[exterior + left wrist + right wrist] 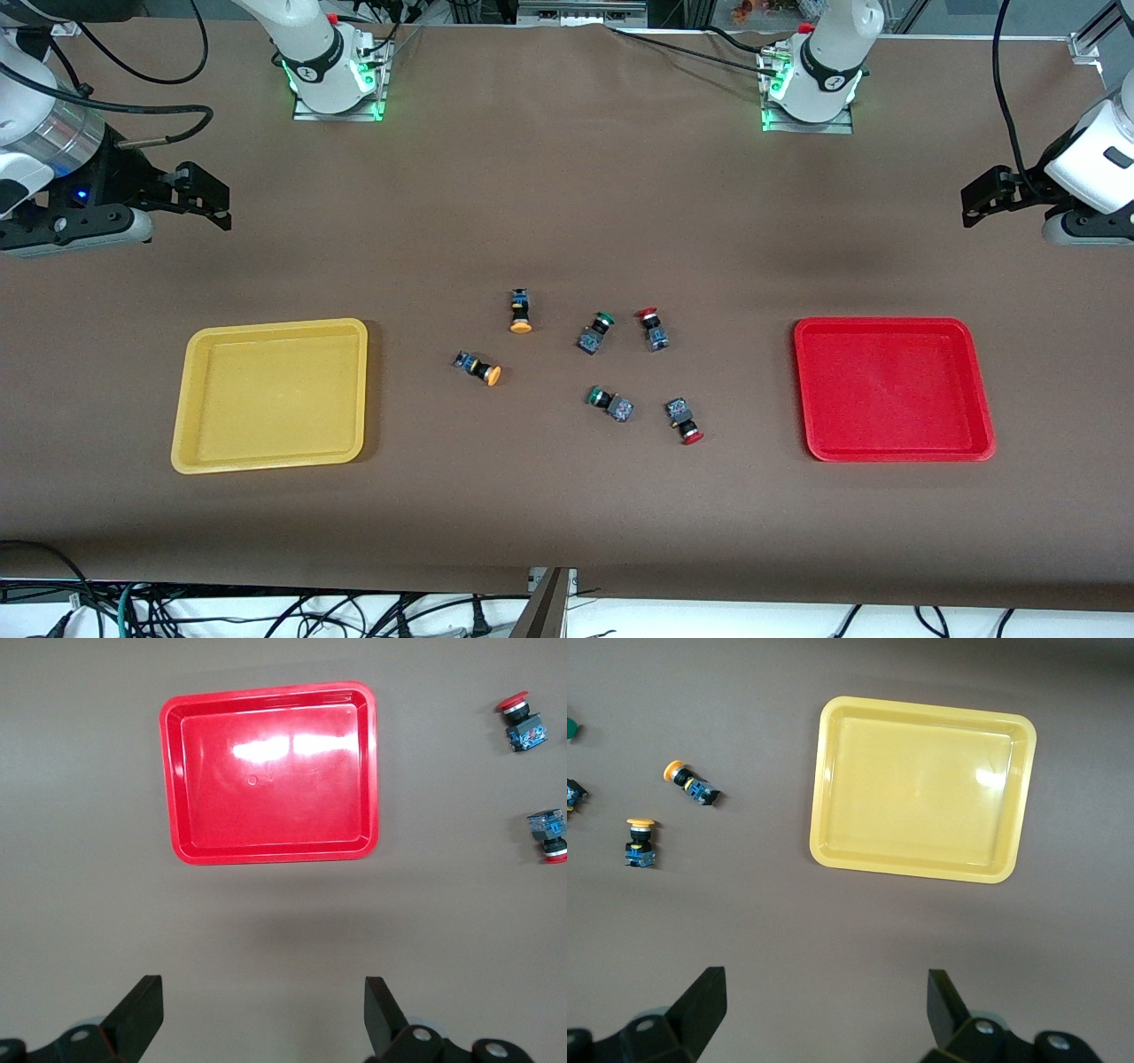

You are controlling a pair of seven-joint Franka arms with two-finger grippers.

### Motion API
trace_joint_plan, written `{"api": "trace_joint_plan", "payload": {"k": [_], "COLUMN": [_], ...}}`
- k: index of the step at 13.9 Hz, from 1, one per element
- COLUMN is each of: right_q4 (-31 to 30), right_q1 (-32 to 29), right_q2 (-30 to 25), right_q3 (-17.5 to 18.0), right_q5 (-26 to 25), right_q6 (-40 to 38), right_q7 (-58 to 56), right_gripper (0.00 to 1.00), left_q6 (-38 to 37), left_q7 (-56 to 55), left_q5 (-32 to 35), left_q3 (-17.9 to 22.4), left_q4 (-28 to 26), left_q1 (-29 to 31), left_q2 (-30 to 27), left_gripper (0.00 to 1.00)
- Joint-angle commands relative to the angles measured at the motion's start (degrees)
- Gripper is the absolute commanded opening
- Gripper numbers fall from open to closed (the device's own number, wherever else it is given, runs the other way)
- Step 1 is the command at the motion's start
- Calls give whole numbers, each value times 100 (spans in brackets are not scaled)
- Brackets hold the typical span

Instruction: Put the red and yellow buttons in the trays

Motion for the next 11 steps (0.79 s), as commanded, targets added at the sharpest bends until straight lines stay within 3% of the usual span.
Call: {"api": "trace_joint_plan", "payload": {"k": [1, 9, 11], "right_q4": [67, 49, 49], "right_q1": [-54, 69, 279], "right_q2": [18, 185, 473], "right_q3": [47, 90, 99], "right_q5": [-48, -66, -22], "right_q6": [-48, -303, -207], "right_q7": [-27, -271, -335], "right_gripper": [100, 100, 100], "left_q6": [-106, -106, -123], "left_q7": [46, 46, 37], "left_q5": [-78, -78, -104], "left_q3": [-4, 5, -4], "left_q4": [187, 187, 187], "left_q1": [22, 22, 13], "left_q2": [89, 89, 167], "left_gripper": [100, 100, 100]}}
